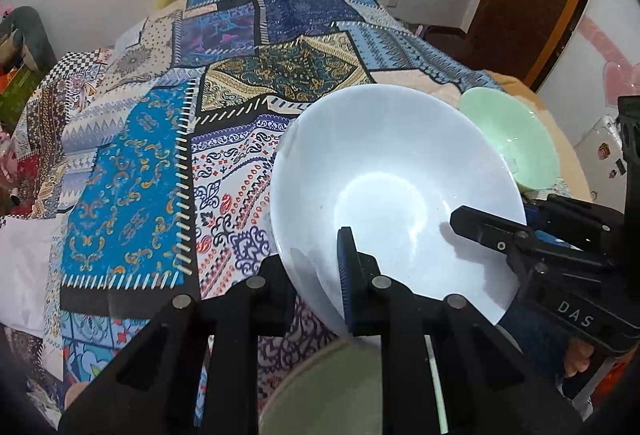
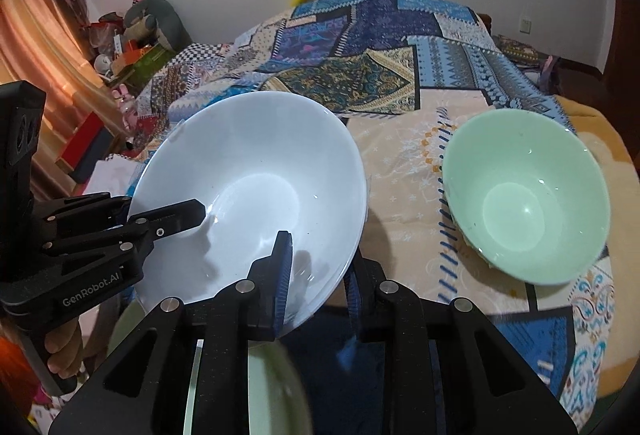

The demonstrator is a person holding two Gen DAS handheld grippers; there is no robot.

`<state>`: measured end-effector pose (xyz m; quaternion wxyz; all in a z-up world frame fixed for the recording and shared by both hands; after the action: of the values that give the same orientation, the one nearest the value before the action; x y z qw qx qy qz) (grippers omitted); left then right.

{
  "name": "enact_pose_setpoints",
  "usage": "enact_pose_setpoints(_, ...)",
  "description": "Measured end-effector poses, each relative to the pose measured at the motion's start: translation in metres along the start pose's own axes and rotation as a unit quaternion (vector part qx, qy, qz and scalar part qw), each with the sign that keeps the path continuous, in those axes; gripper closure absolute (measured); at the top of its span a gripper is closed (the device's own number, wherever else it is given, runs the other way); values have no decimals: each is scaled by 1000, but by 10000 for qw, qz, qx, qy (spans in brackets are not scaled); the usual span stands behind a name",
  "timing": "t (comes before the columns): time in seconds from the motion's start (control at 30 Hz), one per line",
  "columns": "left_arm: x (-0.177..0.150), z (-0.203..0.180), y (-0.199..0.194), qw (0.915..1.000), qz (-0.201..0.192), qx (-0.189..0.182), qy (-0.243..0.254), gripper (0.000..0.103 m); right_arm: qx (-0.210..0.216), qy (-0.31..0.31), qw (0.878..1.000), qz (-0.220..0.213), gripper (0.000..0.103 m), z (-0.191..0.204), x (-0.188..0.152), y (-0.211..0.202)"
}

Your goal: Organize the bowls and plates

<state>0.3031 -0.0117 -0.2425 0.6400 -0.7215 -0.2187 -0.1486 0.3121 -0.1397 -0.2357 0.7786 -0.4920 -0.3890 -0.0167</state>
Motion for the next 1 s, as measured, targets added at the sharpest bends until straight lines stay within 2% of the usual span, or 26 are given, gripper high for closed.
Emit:
enact_pose_setpoints(0.3,-13,8,-50,9994,-331,-31,-93,85,24,-201,9995,-243,80,30,6,-22)
enact_pose_setpoints(0.53,-29,24,-83,9986,-470,-38,-251,85,202,-272,9984,-454,80,59,10,-33)
enact_pose_setpoints(1.0,-66,89,-144,9940,-780,181,-742,85,561,-703,9944,-553,80,136,11,-28)
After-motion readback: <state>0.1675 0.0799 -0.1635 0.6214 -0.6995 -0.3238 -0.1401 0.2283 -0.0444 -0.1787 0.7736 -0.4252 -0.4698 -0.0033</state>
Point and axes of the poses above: each gripper's, at about its wrist camera, not at the fingertips, and y roughly the way its jaws point, z to its left, x to its top, the point moved 7 cm from there along y, roughly the way its jaws point, and after that the axes turned 7 degrees about -y, right-handed, at the moved point
